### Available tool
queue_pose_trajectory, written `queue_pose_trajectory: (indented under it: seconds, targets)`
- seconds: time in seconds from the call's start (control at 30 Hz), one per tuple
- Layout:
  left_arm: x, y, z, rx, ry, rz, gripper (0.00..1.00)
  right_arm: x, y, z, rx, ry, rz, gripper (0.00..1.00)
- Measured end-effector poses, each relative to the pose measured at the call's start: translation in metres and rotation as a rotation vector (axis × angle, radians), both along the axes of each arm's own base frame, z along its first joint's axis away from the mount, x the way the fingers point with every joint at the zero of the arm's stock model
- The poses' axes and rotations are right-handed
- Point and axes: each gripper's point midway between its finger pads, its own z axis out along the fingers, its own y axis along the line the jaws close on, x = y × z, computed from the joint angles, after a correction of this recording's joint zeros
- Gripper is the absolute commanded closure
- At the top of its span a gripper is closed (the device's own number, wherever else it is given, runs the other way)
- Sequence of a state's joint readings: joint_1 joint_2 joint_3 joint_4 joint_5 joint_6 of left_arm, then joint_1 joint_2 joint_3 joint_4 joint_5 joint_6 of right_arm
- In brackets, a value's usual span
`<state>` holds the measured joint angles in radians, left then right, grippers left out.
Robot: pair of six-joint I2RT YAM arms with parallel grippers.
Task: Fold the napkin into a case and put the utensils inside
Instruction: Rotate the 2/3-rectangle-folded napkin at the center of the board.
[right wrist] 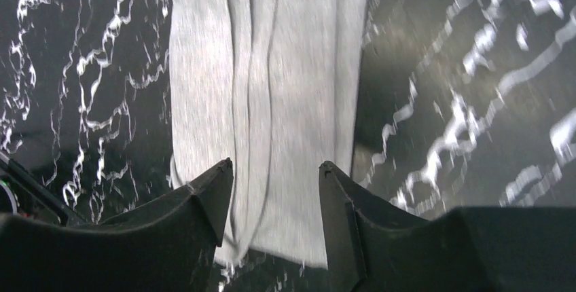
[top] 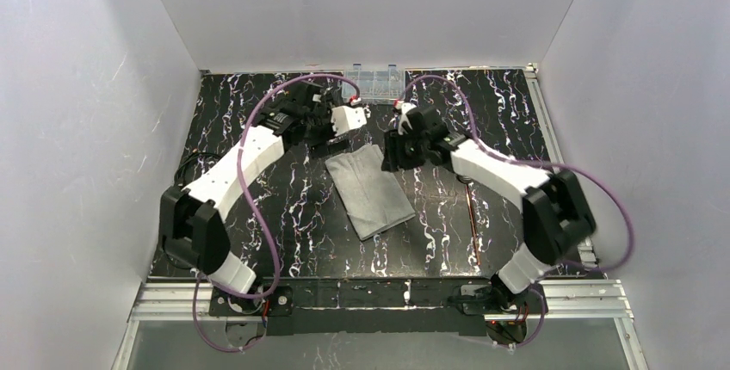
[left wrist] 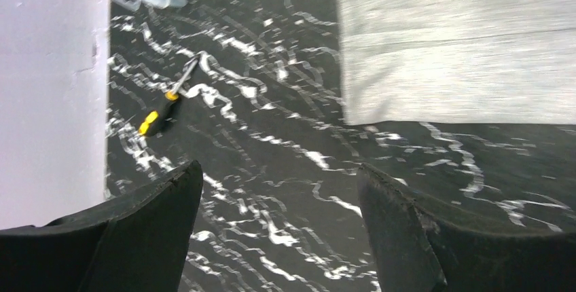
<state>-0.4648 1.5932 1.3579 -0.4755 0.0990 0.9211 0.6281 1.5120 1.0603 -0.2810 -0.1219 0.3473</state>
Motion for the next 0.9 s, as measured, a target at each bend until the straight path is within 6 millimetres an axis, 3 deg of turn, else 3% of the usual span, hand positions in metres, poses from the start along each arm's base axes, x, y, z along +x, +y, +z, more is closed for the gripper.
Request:
queue_pose_trajectory:
  seconds: [0.13, 0.27, 0.4, 0.6, 0.73, 0.9]
  targets:
    - [-0.045, -0.019, 0.009, -0.102, 0.094, -0.073, 0.19, 0.033, 0.038, -0.02, 0.006, 0.061, 0.098, 0.6]
    - [-0.109, -0.045, -0.004, -0.19, 0.264, -0.189, 0.2, 0.055, 0.078, -0.033, 0.073, 0.102, 0.186, 0.62]
    - [-0.156, -0.056, -0.019, -0.243, 0.413, -0.258, 0.2, 0.054, 0.097, -0.046, 0.139, 0.165, 0.236, 0.63]
    - [-0.209, -0.075, -0.039, -0.218, 0.501, -0.381, 0.19, 0.044, 0.115, -0.057, 0.213, 0.244, 0.283, 0.62]
    - [-0.231, -0.094, -0.057, -0.163, 0.537, -0.45, 0.2, 0.04, 0.126, -0.053, 0.264, 0.263, 0.309, 0.62]
    - [-0.224, -0.107, -0.096, -0.065, 0.572, -0.429, 0.21, 0.036, 0.138, -0.043, 0.319, 0.265, 0.34, 0.62]
